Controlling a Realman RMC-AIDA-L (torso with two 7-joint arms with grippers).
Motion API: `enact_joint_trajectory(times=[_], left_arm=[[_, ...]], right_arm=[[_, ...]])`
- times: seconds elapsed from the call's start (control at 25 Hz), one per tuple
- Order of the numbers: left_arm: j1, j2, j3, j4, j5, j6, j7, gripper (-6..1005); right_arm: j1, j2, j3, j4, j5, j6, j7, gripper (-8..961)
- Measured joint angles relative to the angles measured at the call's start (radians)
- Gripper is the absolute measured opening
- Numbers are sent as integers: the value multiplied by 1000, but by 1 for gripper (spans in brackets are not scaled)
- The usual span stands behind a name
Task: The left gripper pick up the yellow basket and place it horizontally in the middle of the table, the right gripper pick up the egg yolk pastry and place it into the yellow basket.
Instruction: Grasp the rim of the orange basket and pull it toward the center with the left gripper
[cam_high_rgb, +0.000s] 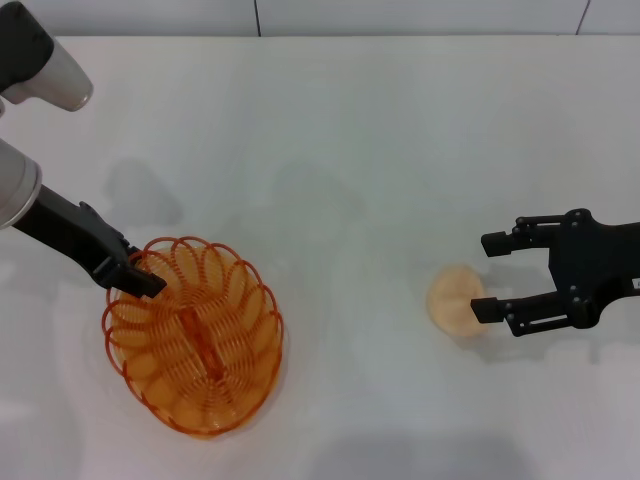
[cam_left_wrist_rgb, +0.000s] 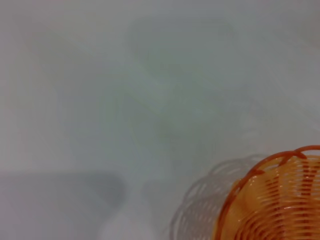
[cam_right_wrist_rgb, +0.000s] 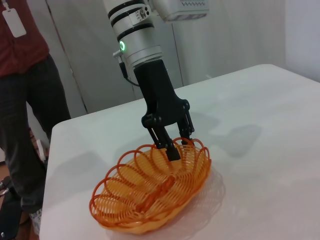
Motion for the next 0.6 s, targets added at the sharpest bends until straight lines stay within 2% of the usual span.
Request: enact_joint_trajectory(times=[0.56, 0.6], left_arm=[[0, -3, 2, -4, 0, -50, -15, 457], [0, -3, 2, -5, 0, -52, -17, 423]], right_arm=[[-2, 0, 0, 0, 2, -2, 0, 800], [-2, 0, 0, 0, 2, -2, 0, 799]])
